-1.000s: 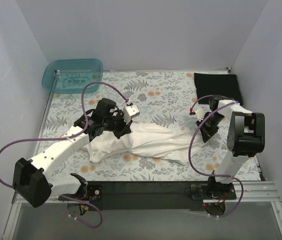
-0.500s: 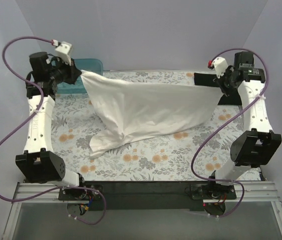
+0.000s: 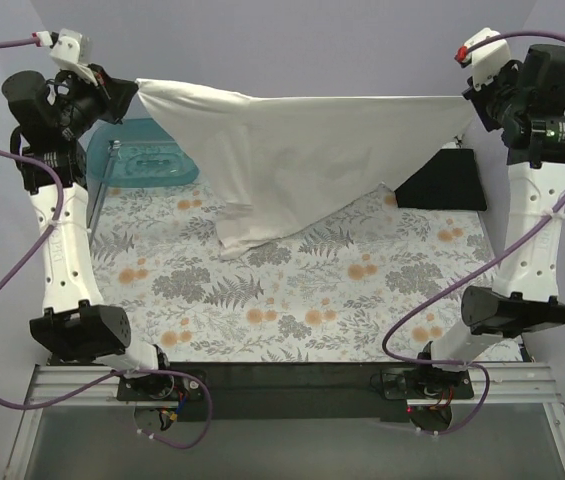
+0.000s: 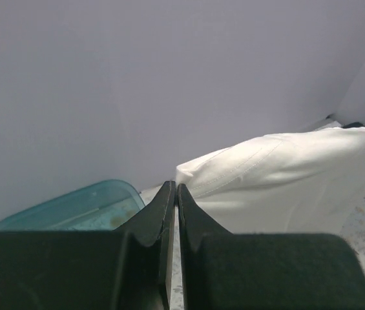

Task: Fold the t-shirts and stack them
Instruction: Flatten the tshirt out

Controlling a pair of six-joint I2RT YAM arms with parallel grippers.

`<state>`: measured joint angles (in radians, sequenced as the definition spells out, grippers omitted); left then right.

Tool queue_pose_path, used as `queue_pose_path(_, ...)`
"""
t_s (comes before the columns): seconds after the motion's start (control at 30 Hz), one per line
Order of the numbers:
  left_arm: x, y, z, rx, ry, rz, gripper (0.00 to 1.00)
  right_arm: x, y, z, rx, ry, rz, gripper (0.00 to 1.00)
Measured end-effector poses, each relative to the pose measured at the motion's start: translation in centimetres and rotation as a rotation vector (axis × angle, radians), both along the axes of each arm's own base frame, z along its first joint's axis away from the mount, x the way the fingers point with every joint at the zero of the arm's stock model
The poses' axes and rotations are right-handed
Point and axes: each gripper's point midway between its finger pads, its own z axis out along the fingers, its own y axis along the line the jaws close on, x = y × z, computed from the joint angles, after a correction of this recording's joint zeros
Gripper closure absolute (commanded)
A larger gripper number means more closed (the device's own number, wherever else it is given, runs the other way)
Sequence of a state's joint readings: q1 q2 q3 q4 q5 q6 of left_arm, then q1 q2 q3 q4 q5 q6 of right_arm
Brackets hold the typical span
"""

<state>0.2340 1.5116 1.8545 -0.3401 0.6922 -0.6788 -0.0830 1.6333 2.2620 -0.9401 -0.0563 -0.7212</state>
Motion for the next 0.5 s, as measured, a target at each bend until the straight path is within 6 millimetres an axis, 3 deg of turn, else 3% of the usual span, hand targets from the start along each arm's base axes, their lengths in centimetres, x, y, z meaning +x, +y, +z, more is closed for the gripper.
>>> queue_pose_path(0.1,-2.5,-0.5,3.0,-0.011,-0.087,0.006,1.0,-2.1,-0.2,2.4,0.011,-0.085,-0.03,0.99)
queue_pose_path(0.23,-8.9,-1.2,7.8,0.001,-0.259,0.058,1.0,-6.8,-0.2,5.4,0.034,-0.222,-0.069,0.99)
queue_pose_path(0.37,-18.6,-1.9,14.3,0.033,-0.538,0.16,1.0,-13.3,-0.4,10.8,0.049,-0.46,-0.119,0.99)
queue_pose_path(0.5,-28.5,-2.6,19.3,0.063,-0.805,0.251,1.0,-20.3,-0.8,16.0,0.059,-0.722,-0.167,0.99)
